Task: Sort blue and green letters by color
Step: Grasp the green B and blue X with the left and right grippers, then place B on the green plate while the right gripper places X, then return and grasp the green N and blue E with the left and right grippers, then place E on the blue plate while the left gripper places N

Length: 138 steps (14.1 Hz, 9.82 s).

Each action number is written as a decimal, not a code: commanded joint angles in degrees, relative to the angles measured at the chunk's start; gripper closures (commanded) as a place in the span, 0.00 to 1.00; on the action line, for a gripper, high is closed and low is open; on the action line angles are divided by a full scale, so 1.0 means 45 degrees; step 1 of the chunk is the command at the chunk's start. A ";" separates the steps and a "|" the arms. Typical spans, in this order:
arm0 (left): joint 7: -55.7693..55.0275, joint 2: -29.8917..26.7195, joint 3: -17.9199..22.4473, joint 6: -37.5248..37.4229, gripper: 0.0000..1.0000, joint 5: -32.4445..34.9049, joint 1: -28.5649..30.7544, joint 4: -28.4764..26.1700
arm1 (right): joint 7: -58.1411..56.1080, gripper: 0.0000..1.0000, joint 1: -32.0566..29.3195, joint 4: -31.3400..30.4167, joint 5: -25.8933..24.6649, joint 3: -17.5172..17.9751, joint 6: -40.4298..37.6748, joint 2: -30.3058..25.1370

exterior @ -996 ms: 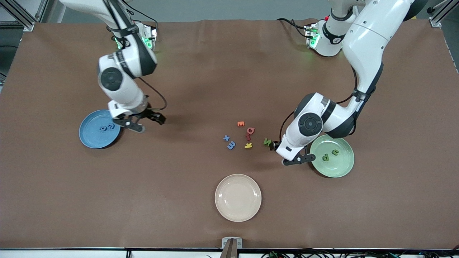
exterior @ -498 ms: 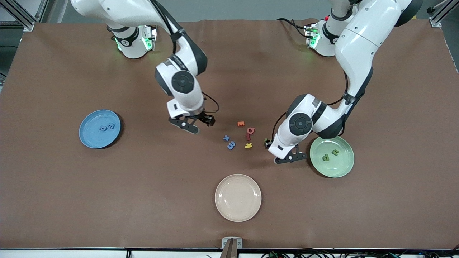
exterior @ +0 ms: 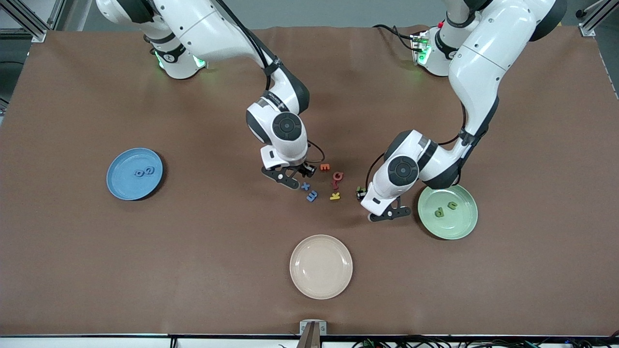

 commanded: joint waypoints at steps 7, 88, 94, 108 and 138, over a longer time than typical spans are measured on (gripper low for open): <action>-0.0204 0.0305 0.0070 0.0296 0.51 0.0178 -0.0071 0.0180 | 0.0482 0.38 0.0122 0.2074 -0.0022 -0.0136 -0.0127 0.1545; 0.3839 -0.0966 -0.1610 0.1661 0.04 0.2522 0.0847 -0.1578 | 0.4193 0.40 0.0259 0.5142 -0.1038 -0.0566 -0.0322 0.3656; 0.3840 -0.0066 -0.1610 0.2405 0.08 0.2444 0.0867 -0.1404 | 0.4154 1.00 0.0259 0.5064 -0.0999 -0.0547 -0.0478 0.3617; 0.3274 0.0013 -0.1571 0.2191 0.55 0.2287 0.0867 -0.1598 | -0.8780 1.00 -0.4402 -0.2618 -0.0960 -0.0547 -0.3981 -0.4049; 0.6123 -0.1824 -0.3739 -0.1833 0.85 0.3083 0.7973 -0.2300 | -1.6494 0.00 -1.0173 -0.1256 -0.0471 -0.0410 -0.8126 -0.7107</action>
